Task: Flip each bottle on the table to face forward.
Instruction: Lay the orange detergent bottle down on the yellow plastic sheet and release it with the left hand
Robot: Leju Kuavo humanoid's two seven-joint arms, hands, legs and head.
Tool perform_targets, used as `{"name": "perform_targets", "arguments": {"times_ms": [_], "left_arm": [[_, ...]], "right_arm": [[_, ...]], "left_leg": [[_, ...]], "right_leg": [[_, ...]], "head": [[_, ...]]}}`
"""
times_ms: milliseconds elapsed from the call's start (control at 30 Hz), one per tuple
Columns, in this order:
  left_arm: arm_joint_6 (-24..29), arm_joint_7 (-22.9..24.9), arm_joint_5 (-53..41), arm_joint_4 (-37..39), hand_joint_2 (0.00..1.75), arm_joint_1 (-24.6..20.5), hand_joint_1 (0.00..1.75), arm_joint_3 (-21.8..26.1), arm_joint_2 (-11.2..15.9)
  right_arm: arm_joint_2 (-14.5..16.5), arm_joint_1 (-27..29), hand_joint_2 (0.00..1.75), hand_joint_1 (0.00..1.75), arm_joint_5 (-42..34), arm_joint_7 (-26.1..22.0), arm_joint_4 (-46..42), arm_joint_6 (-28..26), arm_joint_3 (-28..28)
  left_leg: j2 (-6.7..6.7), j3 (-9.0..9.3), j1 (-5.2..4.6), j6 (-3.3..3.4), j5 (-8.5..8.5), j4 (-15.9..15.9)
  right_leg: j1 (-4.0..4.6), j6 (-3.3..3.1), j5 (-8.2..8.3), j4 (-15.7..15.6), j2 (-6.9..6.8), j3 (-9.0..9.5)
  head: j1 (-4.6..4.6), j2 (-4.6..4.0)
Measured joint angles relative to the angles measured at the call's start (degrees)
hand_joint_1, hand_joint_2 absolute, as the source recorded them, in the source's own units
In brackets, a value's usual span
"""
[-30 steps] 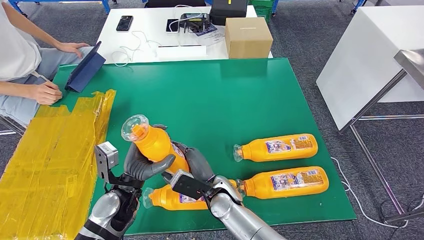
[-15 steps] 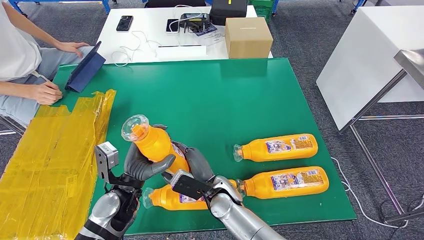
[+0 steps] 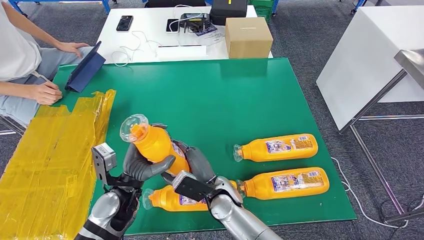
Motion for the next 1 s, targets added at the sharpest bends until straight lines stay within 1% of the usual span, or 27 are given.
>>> {"name": "perform_targets", "arguments": {"times_ms": [100,167,233,267,333,467,667,767,833,900,967,1000], "left_arm": [[2.6,-1.4,-1.7,-1.5,1.75,0.1,1.75,0.3,0.1],[7.7,-3.6,-6.5,-3.0,1.75,0.3,1.75,1.3,0.4],[13.0,-5.2,-11.8,-4.8,1.75,0.8,1.75,2.9,1.0],[14.3,-5.4,-13.2,-5.7,1.75,1.0,1.75,3.8,1.4],[15.1,-5.6,-14.4,-7.2,1.75,1.5,1.75,5.4,1.8],[15.5,-5.9,-15.3,-9.4,1.75,2.3,1.75,6.7,1.9],[16.3,-6.4,-16.0,-10.7,1.75,2.6,1.75,7.4,2.0],[19.0,-7.5,-19.4,-11.1,1.75,2.8,1.75,7.5,2.0],[22.4,-7.9,-24.0,-11.2,1.75,3.0,1.75,7.6,2.0],[26.9,-7.5,-31.5,-11.3,1.75,3.1,1.75,7.8,2.1],[32.0,-5.2,-43.5,-10.9,1.75,3.3,1.75,7.9,2.4],[34.3,-3.1,-51.0,-10.5,1.75,3.4,1.75,8.0,2.7]], "right_arm": [[-0.5,0.9,1.75,0.0,-1.3,-0.4,-3.4,-0.8,-0.3],[-1.2,2.2,1.75,0.0,-2.5,-0.8,-7.5,-1.9,-0.8],[-2.3,3.5,1.75,0.0,-3.1,0.6,-13.6,-2.5,-1.7],[-3.0,3.9,1.75,0.0,-3.1,1.7,-16.5,-2.5,-2.1],[-4.1,4.6,1.75,0.0,-3.0,3.0,-21.2,-2.5,-2.9],[-5.3,6.0,1.75,0.0,-2.8,3.2,-26.8,-2.5,-3.8],[-6.2,6.7,1.75,0.0,-2.7,3.1,-30.0,-2.6,-4.3],[-6.3,7.0,1.75,0.0,-2.5,2.8,-30.7,-3.0,-4.5],[-6.4,7.2,1.75,0.0,-2.4,2.6,-31.4,-3.3,-4.7],[-6.6,7.5,1.75,0.0,-2.2,2.4,-32.3,-3.6,-4.9],[-7.0,8.0,1.75,0.0,-1.9,2.3,-33.5,-4.0,-5.2],[-7.3,8.4,1.75,0.0,-1.7,2.2,-34.4,-4.2,-5.4]], "left_leg": [[0.0,0.0,0.0,0.0,0.0,0.0],[0.0,0.0,0.0,0.0,0.0,0.0],[0.0,0.0,0.0,0.0,0.0,0.0],[0.0,0.0,0.0,0.0,0.0,0.0],[-0.02,0.0,0.0,0.0,0.0,0.0],[0.0,-0.01,-0.01,0.0,0.0,0.0],[-0.01,0.0,-0.01,0.0,0.0,0.0],[0.0,0.0,-0.01,0.0,0.0,0.0],[0.0,0.0,-0.01,0.0,0.0,0.0],[-0.01,0.0,-0.01,0.0,0.0,0.0],[-0.01,0.0,-0.01,0.0,-0.01,0.0],[-0.01,0.0,-0.01,0.0,-0.01,0.0]], "right_leg": [[0.0,0.0,0.0,0.0,0.0,0.01],[0.0,0.0,0.0,0.0,0.0,0.0],[0.0,0.0,0.0,0.0,0.01,-0.01],[0.0,0.0,0.0,0.0,0.0,-0.01],[0.0,0.0,-0.01,0.0,-0.01,-0.01],[-0.01,0.0,-0.01,0.0,0.0,0.0],[-0.01,0.0,0.0,0.0,0.0,0.01],[-0.01,0.0,0.0,0.0,0.0,0.01],[-0.01,0.0,0.0,0.0,0.0,0.0],[-0.01,0.0,-0.01,0.0,0.0,0.0],[-0.01,0.0,-0.01,0.0,-0.01,-0.01],[-0.02,0.0,-0.01,0.0,-0.01,-0.01]], "head": [[0.0,0.0],[0.0,0.0],[-0.01,0.0],[-0.01,0.0],[0.0,0.0],[0.01,0.0],[0.01,0.0],[0.01,0.0],[0.01,0.0],[0.0,0.0],[0.01,0.0],[0.01,0.0]]}}
